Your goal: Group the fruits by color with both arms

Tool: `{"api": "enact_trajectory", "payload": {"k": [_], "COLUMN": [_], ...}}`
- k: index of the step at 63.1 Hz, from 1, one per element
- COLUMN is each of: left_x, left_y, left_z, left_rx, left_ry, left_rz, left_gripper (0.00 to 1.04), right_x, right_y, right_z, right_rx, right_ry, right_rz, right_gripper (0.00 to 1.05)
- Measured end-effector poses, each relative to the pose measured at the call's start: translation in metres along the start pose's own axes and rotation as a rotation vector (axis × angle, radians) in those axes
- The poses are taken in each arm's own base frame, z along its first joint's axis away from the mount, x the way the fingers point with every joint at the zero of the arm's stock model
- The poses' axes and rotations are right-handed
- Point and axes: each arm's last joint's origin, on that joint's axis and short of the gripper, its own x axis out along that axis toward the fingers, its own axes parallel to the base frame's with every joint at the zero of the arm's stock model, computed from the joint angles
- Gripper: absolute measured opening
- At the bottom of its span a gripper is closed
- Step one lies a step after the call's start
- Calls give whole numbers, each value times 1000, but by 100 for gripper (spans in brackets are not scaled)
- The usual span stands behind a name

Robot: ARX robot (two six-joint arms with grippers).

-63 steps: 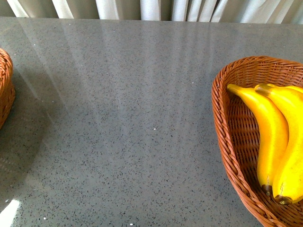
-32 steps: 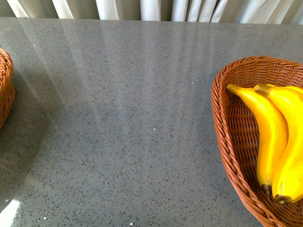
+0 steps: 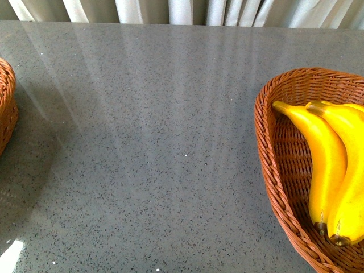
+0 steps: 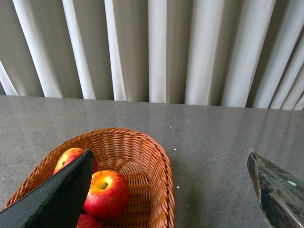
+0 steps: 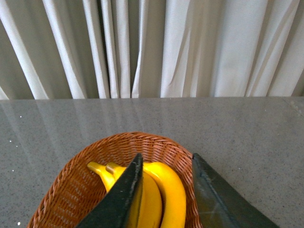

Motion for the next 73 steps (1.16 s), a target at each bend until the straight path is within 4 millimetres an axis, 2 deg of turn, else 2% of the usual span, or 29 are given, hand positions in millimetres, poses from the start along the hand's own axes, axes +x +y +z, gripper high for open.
{"api": "enact_trajectory", "payload": {"k": [9, 18, 73], "left_x": [0, 0, 0], "left_y": [0, 0, 0], "left_z": [0, 0, 0], "left_rx": [0, 0, 0], "left_ry": [0, 0, 0], "left_rz": [0, 0, 0], "left_gripper": [96, 96, 96], "right_x": [0, 0, 0], "right_y": [0, 0, 0], "right_z": [0, 0, 0], "right_rx": [0, 0, 0], "right_ry": [0, 0, 0], "right_rz": [0, 0, 0], "right_gripper": [72, 97, 96]}}
